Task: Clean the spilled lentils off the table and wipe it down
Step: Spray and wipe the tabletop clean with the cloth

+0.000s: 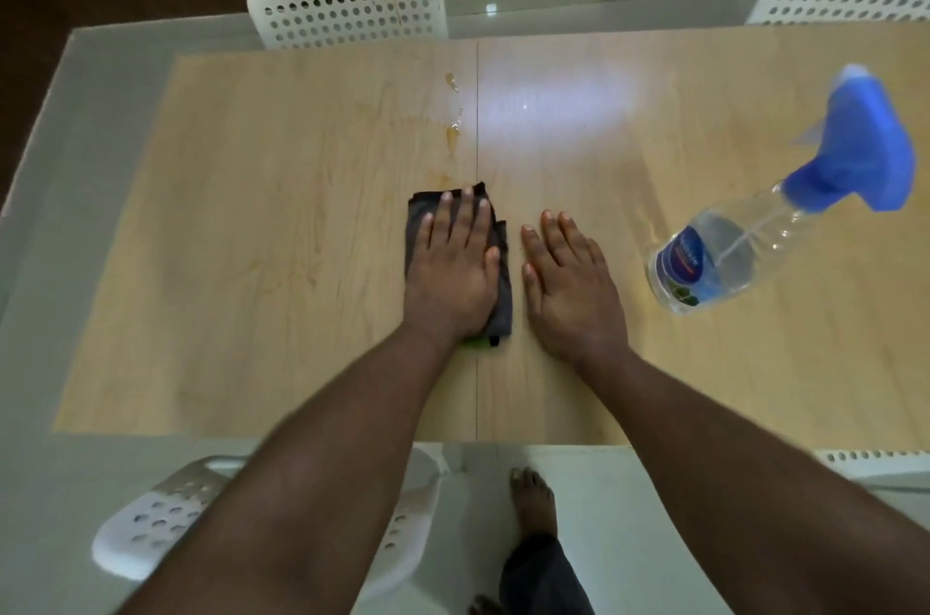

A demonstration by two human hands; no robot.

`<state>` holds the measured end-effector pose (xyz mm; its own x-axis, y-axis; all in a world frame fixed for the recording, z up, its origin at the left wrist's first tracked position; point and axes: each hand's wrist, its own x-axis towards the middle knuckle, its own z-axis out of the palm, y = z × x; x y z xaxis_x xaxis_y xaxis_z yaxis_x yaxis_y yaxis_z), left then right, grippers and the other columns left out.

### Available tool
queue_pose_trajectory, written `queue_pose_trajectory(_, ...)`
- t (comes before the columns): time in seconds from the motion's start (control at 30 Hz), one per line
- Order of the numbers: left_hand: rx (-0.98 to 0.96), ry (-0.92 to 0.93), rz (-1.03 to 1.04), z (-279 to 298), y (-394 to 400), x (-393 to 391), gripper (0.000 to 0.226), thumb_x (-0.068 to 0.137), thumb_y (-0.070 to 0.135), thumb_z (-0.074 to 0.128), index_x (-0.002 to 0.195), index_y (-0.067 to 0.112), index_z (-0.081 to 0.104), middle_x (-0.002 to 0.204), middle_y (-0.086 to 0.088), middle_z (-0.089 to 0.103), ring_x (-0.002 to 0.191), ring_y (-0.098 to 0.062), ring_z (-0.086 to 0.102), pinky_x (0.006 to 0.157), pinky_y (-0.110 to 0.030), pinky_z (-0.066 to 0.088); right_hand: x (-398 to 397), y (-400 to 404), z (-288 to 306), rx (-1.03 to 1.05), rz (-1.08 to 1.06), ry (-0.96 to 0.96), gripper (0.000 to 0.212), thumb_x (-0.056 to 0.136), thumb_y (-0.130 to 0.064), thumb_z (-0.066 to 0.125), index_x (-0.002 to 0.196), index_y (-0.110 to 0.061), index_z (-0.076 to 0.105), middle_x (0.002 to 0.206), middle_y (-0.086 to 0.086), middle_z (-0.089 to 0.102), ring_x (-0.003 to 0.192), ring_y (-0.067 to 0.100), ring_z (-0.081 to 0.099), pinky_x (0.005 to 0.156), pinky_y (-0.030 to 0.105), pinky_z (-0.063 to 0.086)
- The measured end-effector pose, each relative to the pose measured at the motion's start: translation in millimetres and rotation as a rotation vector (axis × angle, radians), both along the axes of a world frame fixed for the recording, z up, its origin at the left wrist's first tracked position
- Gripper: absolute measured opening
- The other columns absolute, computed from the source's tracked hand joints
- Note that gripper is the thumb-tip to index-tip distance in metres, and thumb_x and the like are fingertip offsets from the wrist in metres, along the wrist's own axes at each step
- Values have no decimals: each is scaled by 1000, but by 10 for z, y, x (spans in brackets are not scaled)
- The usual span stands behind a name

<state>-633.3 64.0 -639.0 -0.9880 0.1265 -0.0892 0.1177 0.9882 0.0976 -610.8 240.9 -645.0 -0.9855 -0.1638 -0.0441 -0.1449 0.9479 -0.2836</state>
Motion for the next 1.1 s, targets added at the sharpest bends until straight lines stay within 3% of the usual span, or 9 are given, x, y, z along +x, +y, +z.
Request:
queue_pose_trajectory(0.17, 37, -38, -180, 76, 126, 1231, 67, 112, 41, 23, 169, 16, -1, 176, -5, -13, 162, -24, -13, 131, -49, 9, 26, 15, 39, -12, -2, -14, 59, 112, -44, 17, 168, -26, 16, 177, 0, 5, 162, 16, -4, 131, 39, 3)
queue_pose_trajectory(0.23, 37, -52, -216, 80, -9, 1355, 66, 112, 40, 26, 169, 18, 1, 177, -3, -10, 163, -23, -10, 131, -50, 12, 13, 9, 50, -14, -7, -14, 59, 112, -44, 18, 168, -25, 17, 176, 1, 7, 163, 17, -2, 132, 41, 6)
queue_pose_trajectory(0.47, -18, 2, -75, 27, -47, -235, 67, 109, 44, 12, 169, 16, 4, 177, -6, -3, 163, -25, -5, 131, -49, 10, 16, 17, -29, -21, 0, -6, 58, 113, -42, 20, 168, -27, 12, 176, -2, 2, 162, 14, -8, 132, 39, 4)
queue_pose_trajectory(0.57, 0, -2, -74, 46, 102, -498, 68, 109, 45, 8, 169, 16, 2, 177, -7, -6, 163, -26, -7, 130, -50, 10, -10, 32, -50, -63, 0, -16, 58, 113, -42, 21, 168, -29, 11, 176, -5, 0, 161, 11, -10, 132, 40, 4)
queue_pose_trajectory(0.67, 24, -53, -176, 103, 122, 229, 66, 112, 44, 16, 169, 17, -3, 176, -6, -13, 162, -25, -14, 130, -50, 11, -22, 60, -4, -156, -29, -48, 55, 113, -38, 28, 167, -27, 23, 175, -6, 11, 162, 10, -2, 131, 42, 11)
queue_pose_trajectory(0.8, 29, -111, -281, 213, -61, 998, 67, 112, 40, 27, 169, 18, 1, 177, -5, -10, 163, -25, -9, 129, -52, 19, -304, -8, 104, -226, -81, -25, 50, 111, -33, 37, 160, -23, 41, 172, -2, 26, 161, 15, 13, 128, 45, 21)
queue_pose_trajectory(0.93, 13, -86, -374, 169, -122, 286, 65, 113, 39, 27, 169, 18, 4, 177, -3, -7, 163, -24, -8, 130, -51, 14, -1077, -98, 89, -360, -122, 24, 46, 107, -26, 47, 151, -16, 56, 165, 5, 41, 153, 26, 34, 126, 42, 27)
queue_pose_trajectory(1.03, -6, -13, -354, 97, -132, -690, 64, 112, 42, 18, 170, 19, 5, 177, -3, -4, 163, -22, -8, 130, -50, 12, -1554, -161, 40, -492, -228, 90, 43, 100, -11, 50, 140, -10, 67, 156, 8, 54, 145, 28, 45, 123, 40, 35)
queue_pose_trajectory(1.1, -20, 6, -292, 100, -124, -1284, 65, 109, 44, 13, 170, 20, 7, 177, -3, 1, 163, -22, -3, 130, -49, 11, -1646, -194, 13, -547, -291, 130, 46, 97, -6, 48, 139, -10, 67, 153, 7, 57, 143, 25, 47, 121, 32, 31)
